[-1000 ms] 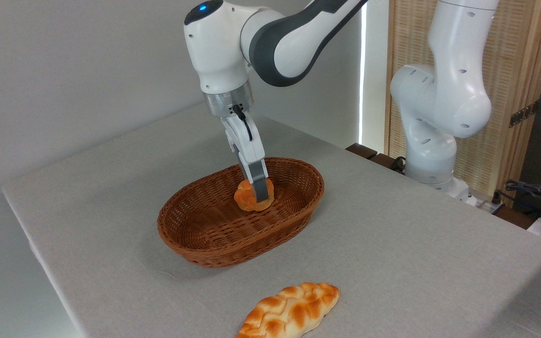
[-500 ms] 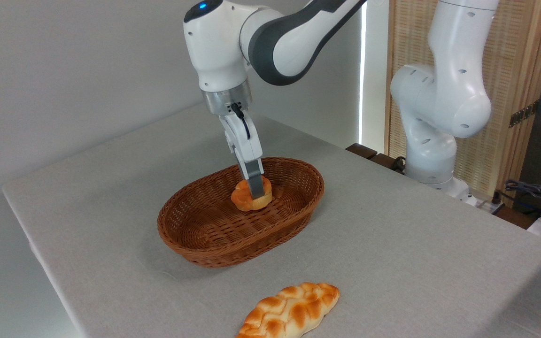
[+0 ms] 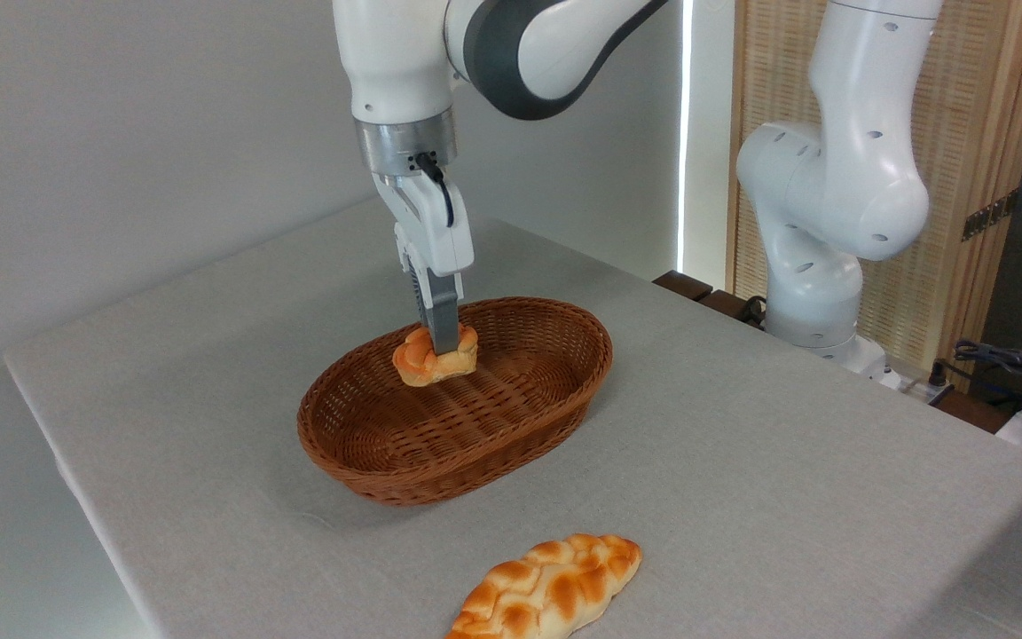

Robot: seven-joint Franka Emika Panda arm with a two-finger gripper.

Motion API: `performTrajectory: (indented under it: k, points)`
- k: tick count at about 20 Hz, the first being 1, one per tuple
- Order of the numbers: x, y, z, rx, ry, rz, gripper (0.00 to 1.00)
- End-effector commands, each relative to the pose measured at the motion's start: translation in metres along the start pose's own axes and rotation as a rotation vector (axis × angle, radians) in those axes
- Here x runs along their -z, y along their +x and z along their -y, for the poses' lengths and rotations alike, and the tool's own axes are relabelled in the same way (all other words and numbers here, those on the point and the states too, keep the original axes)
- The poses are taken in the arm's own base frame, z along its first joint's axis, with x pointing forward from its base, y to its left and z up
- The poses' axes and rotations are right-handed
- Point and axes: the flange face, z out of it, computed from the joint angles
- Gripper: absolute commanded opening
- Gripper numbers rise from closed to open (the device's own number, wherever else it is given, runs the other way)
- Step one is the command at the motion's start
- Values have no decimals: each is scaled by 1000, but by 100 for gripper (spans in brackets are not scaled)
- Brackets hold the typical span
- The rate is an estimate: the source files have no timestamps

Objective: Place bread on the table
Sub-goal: 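Lift the bun out of the basket and carry it past the rim, then lower the bun onto the table beside the basket and release it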

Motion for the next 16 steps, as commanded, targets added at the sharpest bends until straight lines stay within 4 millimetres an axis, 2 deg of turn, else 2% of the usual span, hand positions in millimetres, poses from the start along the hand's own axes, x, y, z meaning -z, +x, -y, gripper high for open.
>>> performTrajectory:
  k: [1, 3, 5, 8, 9, 12, 13, 16]
  points:
    - [50, -41, 33, 51, -23, 11, 10]
    - [68, -81, 42, -12, -34, 54, 11]
    - [73, -113, 47, -98, -65, 94, 14]
    - [65, -137, 49, -202, -93, 232, 18]
    - [61, -150, 56, -209, -97, 253, 19]
    - [38, -189, 79, -178, -131, 235, 22]
    - [31, -199, 84, -167, -131, 222, 26]
    - [19, -215, 97, -175, -128, 205, 29]
